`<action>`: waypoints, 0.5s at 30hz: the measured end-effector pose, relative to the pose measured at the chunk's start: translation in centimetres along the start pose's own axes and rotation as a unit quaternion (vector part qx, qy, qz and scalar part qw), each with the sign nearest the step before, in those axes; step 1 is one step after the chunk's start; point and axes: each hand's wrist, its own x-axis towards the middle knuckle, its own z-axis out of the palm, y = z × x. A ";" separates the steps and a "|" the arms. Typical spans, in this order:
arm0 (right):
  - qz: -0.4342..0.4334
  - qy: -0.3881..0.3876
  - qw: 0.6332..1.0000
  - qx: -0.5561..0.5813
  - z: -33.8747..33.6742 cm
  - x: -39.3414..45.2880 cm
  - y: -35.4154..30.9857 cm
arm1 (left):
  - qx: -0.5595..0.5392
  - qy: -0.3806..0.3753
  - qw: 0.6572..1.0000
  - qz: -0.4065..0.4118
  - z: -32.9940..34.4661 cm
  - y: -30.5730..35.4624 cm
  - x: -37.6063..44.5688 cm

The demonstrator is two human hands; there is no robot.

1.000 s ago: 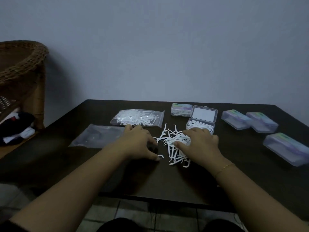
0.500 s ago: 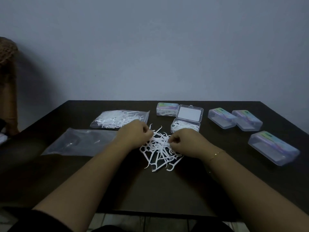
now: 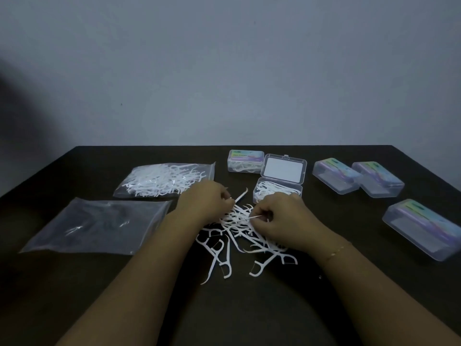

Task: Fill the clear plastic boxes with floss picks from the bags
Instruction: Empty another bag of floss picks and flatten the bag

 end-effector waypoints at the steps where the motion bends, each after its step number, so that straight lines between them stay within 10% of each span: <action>1: 0.005 -0.004 1.000 0.023 -0.2 0.0 0.1 | -0.021 0.008 1.000 0.016 0.2 -0.1 0.0; 15: 0.010 0.011 0.984 0.176 -1.0 -0.6 -0.4 | -0.073 0.018 0.997 0.014 0.2 -0.5 -0.5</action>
